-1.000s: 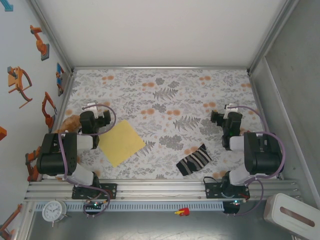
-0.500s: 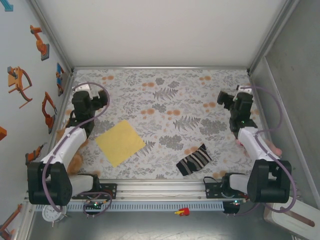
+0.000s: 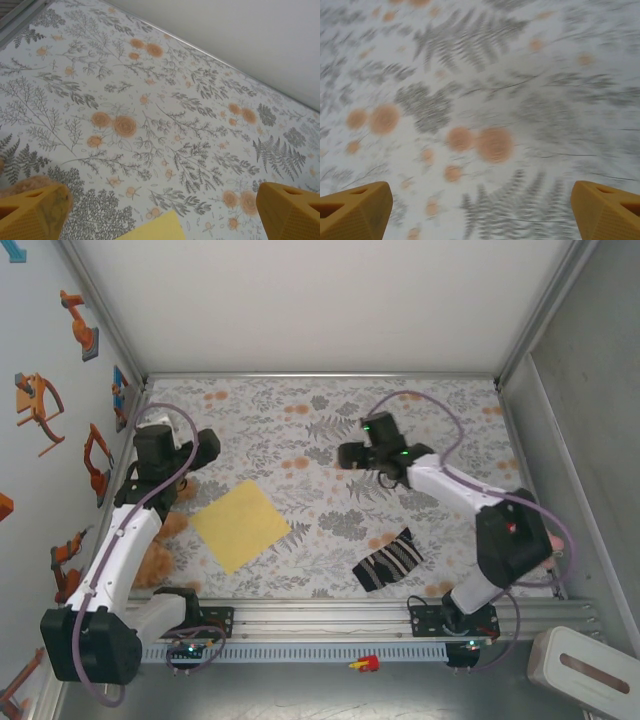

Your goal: Fold a paper plane with a square sheet of paper (pick it up from the middle)

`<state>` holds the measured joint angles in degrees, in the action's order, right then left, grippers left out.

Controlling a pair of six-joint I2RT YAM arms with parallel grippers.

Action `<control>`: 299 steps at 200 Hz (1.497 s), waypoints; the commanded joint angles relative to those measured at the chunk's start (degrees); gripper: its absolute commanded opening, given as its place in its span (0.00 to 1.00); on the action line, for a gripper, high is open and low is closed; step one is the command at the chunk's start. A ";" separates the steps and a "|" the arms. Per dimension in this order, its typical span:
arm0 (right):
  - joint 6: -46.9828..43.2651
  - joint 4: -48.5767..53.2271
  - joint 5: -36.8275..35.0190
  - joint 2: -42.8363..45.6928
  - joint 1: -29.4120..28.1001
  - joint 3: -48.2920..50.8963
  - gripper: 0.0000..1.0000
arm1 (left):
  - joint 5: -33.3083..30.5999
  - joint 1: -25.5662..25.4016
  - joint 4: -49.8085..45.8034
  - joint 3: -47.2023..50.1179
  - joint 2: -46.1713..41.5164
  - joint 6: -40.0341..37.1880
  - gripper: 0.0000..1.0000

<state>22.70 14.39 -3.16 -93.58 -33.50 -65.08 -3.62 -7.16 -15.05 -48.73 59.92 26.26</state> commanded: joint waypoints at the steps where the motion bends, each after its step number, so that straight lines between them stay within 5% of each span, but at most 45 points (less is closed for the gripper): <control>1: -1.51 6.10 -3.44 -6.66 -7.89 -7.31 0.89 | -0.95 0.17 -4.07 -0.64 -0.89 0.63 0.96; 61: -5.66 13.15 -5.27 -24.60 -22.73 -25.43 0.89 | -3.88 1.31 -6.51 -1.07 -1.25 0.49 0.96; 140: -9.65 21.06 -6.74 -37.65 -26.27 -39.37 0.89 | -3.02 4.43 -7.06 -0.38 -0.69 3.51 0.96; 210: -4.49 21.27 -15.81 -36.79 -24.12 -34.74 0.89 | -0.27 4.61 -6.52 -0.97 1.33 4.15 0.96; 299: 12.57 23.05 -21.81 -24.99 -13.69 -15.28 0.88 | 6.96 1.38 -4.50 -2.31 8.78 8.15 0.98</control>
<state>27.86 31.81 -21.54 -121.49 -50.37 -86.39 -0.21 -3.90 -20.69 -48.82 66.48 32.03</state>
